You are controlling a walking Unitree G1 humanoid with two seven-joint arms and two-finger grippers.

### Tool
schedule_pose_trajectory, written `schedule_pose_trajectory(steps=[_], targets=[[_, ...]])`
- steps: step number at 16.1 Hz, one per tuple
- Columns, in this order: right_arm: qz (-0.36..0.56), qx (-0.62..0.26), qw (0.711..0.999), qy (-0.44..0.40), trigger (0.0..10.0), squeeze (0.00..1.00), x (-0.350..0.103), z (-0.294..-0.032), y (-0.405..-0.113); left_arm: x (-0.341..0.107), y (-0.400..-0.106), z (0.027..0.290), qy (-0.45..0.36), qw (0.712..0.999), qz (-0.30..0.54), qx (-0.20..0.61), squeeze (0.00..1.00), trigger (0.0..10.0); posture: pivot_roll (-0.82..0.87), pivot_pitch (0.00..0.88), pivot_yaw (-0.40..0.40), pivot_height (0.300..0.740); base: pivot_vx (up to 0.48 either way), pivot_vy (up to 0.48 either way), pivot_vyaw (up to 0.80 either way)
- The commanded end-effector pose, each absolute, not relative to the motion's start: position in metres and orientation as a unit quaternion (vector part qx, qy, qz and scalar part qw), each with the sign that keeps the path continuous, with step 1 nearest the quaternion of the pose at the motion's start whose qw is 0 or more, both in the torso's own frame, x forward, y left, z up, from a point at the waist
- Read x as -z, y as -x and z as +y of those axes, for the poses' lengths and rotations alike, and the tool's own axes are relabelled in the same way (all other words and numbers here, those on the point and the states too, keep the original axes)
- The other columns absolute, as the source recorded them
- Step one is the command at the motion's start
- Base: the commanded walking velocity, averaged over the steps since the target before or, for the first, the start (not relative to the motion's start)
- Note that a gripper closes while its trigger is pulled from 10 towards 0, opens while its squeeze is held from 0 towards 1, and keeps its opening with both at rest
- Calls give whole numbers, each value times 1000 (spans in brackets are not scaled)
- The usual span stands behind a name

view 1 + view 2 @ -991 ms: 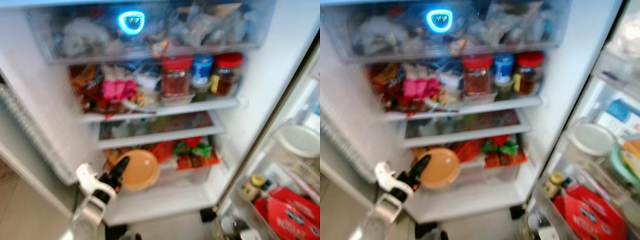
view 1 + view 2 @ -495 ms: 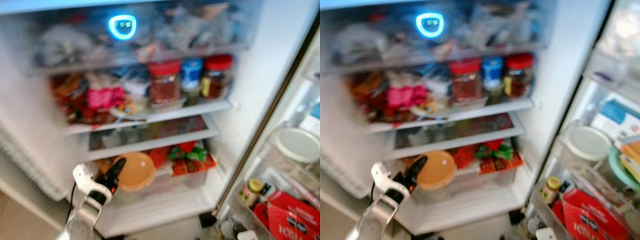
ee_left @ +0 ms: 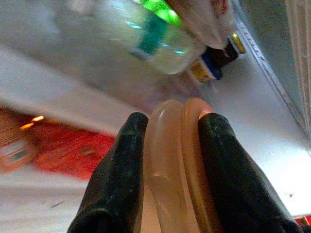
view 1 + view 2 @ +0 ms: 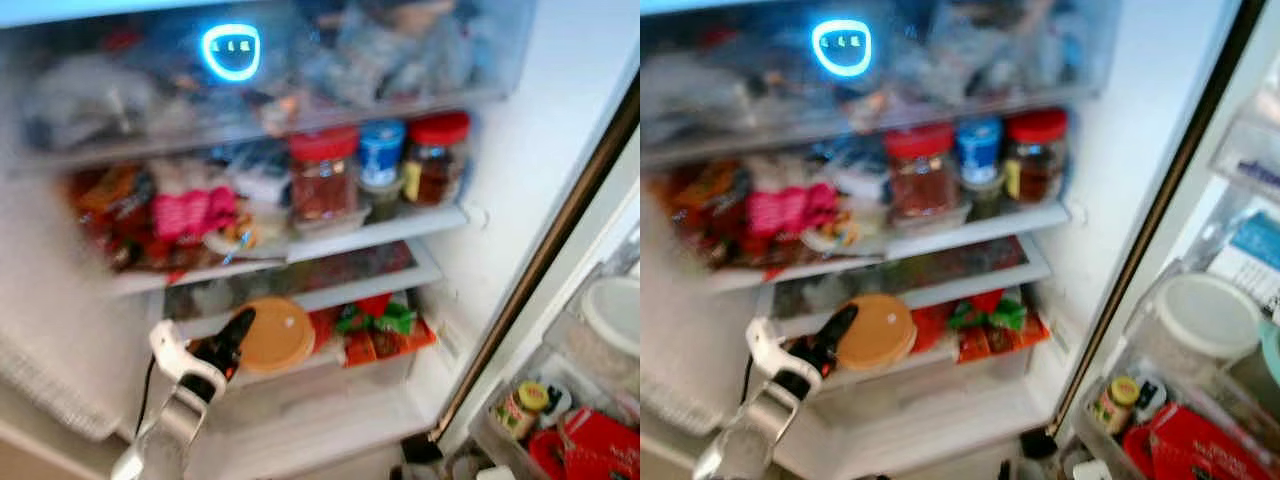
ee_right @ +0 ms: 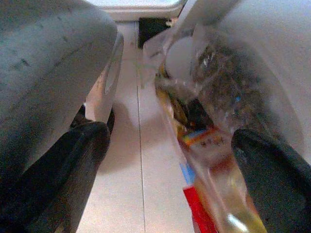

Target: Restocking fridge

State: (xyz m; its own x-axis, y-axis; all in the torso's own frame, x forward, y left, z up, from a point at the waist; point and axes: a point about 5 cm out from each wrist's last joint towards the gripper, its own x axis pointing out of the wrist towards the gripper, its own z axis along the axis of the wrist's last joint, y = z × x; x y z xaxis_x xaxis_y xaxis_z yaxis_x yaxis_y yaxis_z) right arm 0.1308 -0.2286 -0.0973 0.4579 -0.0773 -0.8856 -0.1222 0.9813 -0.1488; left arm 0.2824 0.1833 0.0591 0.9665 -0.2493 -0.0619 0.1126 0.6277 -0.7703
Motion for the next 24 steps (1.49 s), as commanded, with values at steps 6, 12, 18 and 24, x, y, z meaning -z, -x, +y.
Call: schedule_pose_trajectory(steps=[6,12,18,24], targets=[[517,-22,850,98,10000,0,95,-230,-136,-67,-318,177,425,901,57,63,0,10000,-119,0,55,638,52,0,0],[520,-20,848,103,10000,0,95,-234,-133,-62,-338,191,443,894,44,-43,0,10000,-171,0,47,638,0,0,0],[523,-18,846,105,10000,0,95,-238,-129,-66,-346,191,414,905,40,-91,0,10000,-214,22,32,638,0,0,0],[527,-43,839,129,10000,0,96,-241,-121,-74,-353,187,376,919,36,-115,0,10000,-280,132,0,638,0,0,0]])
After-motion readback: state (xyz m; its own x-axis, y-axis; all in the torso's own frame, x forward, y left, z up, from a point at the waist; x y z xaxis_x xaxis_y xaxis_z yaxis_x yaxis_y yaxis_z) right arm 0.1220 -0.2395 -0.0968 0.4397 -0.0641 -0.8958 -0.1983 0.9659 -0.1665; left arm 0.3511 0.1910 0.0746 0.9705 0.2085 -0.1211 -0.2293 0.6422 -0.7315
